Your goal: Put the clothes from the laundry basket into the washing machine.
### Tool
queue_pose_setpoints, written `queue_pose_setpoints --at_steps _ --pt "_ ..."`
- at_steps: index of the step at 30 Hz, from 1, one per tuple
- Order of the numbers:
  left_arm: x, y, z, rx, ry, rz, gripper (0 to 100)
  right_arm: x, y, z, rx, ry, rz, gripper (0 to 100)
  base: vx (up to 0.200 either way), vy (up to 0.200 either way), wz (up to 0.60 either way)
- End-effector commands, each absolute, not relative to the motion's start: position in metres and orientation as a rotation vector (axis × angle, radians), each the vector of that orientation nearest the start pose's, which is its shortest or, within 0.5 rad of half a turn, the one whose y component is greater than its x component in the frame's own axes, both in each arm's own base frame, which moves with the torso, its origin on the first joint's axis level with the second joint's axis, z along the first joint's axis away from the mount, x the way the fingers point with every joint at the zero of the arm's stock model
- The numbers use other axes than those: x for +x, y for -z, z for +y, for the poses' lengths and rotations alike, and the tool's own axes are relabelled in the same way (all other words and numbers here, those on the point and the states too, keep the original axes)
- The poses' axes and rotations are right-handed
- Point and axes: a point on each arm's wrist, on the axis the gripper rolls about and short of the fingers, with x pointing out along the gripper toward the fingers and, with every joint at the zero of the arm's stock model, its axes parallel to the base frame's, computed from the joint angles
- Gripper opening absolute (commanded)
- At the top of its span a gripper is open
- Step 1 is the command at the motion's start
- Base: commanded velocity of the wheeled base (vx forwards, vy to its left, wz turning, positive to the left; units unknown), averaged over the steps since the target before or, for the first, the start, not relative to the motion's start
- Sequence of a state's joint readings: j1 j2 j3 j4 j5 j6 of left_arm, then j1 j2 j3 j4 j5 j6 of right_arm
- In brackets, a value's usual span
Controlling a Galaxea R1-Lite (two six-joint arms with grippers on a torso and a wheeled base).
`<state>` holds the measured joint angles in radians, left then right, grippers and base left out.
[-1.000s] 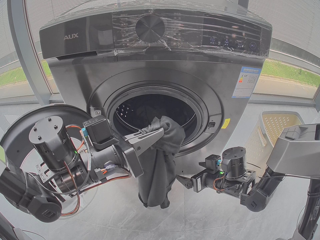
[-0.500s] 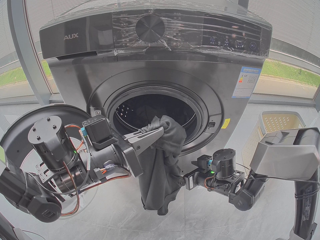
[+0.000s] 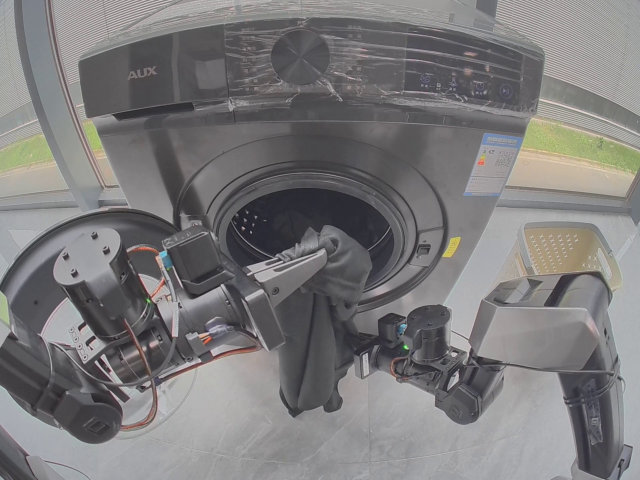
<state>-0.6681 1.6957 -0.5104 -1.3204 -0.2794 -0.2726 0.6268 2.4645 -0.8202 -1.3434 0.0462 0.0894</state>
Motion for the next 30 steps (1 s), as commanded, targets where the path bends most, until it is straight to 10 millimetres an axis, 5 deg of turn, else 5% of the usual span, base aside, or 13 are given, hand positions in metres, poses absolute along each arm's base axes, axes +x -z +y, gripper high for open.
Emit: queue_pose_setpoints --at_steps 1,15,24,30 --pt "0.213 -0.178 -0.173 -0.280 0.951 -0.008 0 0.317 0.018 0.228 0.001 -0.648 0.317 0 0.000 0.000 0.00" --pt "0.231 -0.179 -0.146 -0.280 0.840 -0.043 0 0.285 -0.091 0.166 0.051 -0.502 0.181 0 0.000 0.000 0.00" --pt "0.238 -0.177 -0.115 -0.272 0.764 -0.068 0 0.242 -0.124 0.145 0.178 -0.593 0.136 0 0.000 0.000 0.00" --pt "0.234 -0.170 -0.112 -0.269 0.779 -0.039 0 0.224 -0.142 0.136 0.254 -0.654 0.067 0 0.000 0.000 0.00"
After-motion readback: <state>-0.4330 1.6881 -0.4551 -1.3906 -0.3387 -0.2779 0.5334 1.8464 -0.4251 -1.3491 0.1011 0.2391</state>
